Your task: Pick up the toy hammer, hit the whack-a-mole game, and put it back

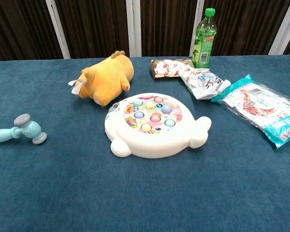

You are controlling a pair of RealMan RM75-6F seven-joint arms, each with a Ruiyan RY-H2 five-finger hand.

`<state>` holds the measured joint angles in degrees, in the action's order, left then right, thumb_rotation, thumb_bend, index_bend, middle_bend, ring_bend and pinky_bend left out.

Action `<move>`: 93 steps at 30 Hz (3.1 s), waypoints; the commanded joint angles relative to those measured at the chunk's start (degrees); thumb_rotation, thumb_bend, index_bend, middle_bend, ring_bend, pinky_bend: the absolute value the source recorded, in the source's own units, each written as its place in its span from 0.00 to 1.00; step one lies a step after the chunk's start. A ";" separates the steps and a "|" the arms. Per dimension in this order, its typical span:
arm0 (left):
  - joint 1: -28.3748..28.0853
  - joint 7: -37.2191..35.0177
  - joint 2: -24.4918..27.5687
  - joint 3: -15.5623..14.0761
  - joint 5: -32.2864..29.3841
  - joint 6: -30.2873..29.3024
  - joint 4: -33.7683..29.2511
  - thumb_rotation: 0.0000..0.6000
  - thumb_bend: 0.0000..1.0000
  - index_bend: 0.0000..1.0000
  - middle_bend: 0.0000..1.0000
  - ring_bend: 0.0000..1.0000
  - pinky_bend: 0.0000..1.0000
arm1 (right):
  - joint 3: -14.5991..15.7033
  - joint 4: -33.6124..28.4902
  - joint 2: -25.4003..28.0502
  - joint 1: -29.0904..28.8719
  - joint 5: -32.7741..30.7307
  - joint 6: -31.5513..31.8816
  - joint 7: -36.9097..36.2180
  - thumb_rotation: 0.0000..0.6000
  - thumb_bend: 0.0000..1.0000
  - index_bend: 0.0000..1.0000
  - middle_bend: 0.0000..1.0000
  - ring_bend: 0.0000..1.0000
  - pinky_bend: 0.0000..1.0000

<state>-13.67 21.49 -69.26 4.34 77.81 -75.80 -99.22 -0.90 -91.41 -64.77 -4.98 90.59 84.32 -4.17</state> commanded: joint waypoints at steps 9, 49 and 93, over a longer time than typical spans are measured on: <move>-7.23 9.94 -6.50 4.85 -11.99 7.31 1.69 1.00 0.25 0.41 0.17 0.08 0.19 | -0.03 -0.48 0.14 -0.07 -0.68 -0.61 -0.29 1.00 0.17 0.00 0.00 0.00 0.00; -12.85 17.78 -17.28 3.40 -23.55 8.13 7.76 1.00 0.39 0.48 0.19 0.08 0.19 | -0.07 -1.26 0.51 -0.06 -1.23 -1.08 -0.83 1.00 0.17 0.00 0.00 0.00 0.00; -14.26 15.71 -19.63 2.54 -22.79 6.08 8.99 1.00 0.62 0.61 0.43 0.34 0.49 | -0.08 -1.67 0.71 -0.07 -1.50 -1.38 -1.17 1.00 0.17 0.00 0.00 0.00 0.00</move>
<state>-27.93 37.51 -89.04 6.79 54.70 -69.57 -90.09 -0.99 -93.08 -64.06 -5.05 89.10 82.94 -5.34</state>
